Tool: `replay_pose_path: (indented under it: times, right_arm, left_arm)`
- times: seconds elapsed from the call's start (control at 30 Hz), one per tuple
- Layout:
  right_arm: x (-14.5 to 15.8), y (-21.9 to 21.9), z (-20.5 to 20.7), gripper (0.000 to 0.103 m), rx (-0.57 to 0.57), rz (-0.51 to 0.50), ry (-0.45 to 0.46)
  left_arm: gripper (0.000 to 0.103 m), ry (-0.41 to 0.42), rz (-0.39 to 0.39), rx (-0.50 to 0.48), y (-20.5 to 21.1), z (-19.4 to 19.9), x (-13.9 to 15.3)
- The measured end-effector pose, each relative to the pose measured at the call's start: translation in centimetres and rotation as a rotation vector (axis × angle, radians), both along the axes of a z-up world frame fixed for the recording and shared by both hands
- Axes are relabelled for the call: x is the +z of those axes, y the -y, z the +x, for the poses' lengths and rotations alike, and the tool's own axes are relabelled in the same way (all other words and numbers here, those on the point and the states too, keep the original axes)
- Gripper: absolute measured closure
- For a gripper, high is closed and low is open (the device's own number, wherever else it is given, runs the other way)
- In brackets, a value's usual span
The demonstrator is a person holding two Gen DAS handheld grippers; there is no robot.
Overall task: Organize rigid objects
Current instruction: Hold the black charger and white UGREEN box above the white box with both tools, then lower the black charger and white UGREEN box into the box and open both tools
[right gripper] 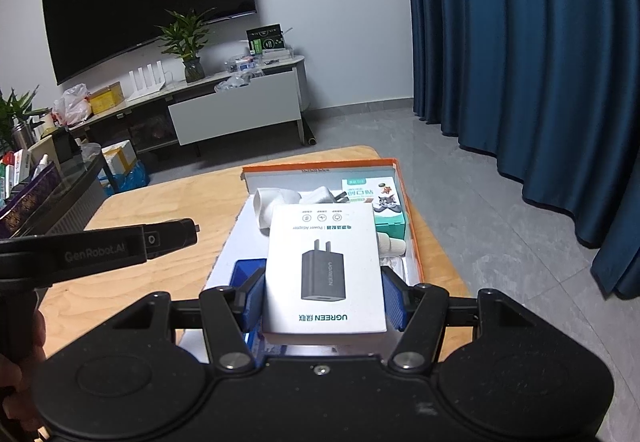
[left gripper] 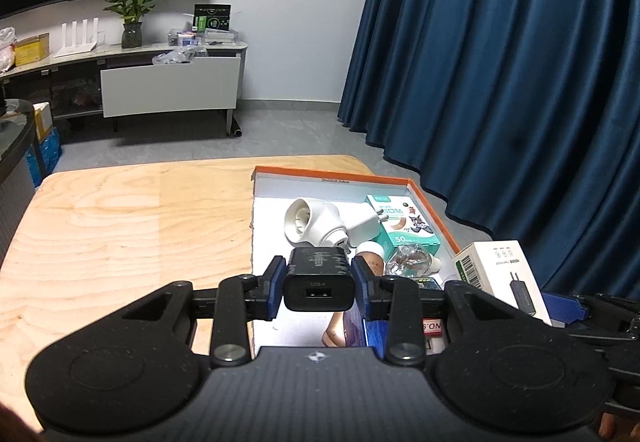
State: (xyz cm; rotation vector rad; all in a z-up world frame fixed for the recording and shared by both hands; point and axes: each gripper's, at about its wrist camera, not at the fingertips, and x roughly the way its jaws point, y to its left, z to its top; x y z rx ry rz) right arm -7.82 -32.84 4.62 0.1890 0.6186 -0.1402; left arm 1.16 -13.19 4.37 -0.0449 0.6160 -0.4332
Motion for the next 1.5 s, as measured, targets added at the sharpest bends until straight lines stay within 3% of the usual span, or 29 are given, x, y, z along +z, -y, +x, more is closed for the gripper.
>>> replay_pose_path:
  times: [0.3, 0.8, 0.9, 1.23, 1.5]
  right_arm:
    - [-1.0, 2.1, 2.7, 0.033, -0.027, 0.043, -0.027]
    - [-1.8, 2.9, 8.3, 0.032, -0.048, 0.01, -0.059]
    - [-2.2, 3.1, 9.1, 0.023, -0.035, 0.031, -0.064]
    - [-2.2, 5.0, 5.7, 0.022, -0.1, 0.07, -0.036]
    - [-1.8, 5.8, 4.4, 0.021, -0.129, 0.1, -0.017]
  left_arm:
    - [0.067, -0.012, -0.014, -0.053, 1.6, 2.6, -0.5]
    - [0.067, -0.038, -0.017, -0.104, 4.3, 7.6, -1.2]
    - [0.067, -0.05, -0.013, -0.11, 4.8, 8.3, -1.4]
    - [0.067, -0.089, -0.053, -0.13, 5.8, 9.7, -2.1]
    - [0.067, -0.09, -0.063, -0.21, 8.3, 9.0, -1.7]
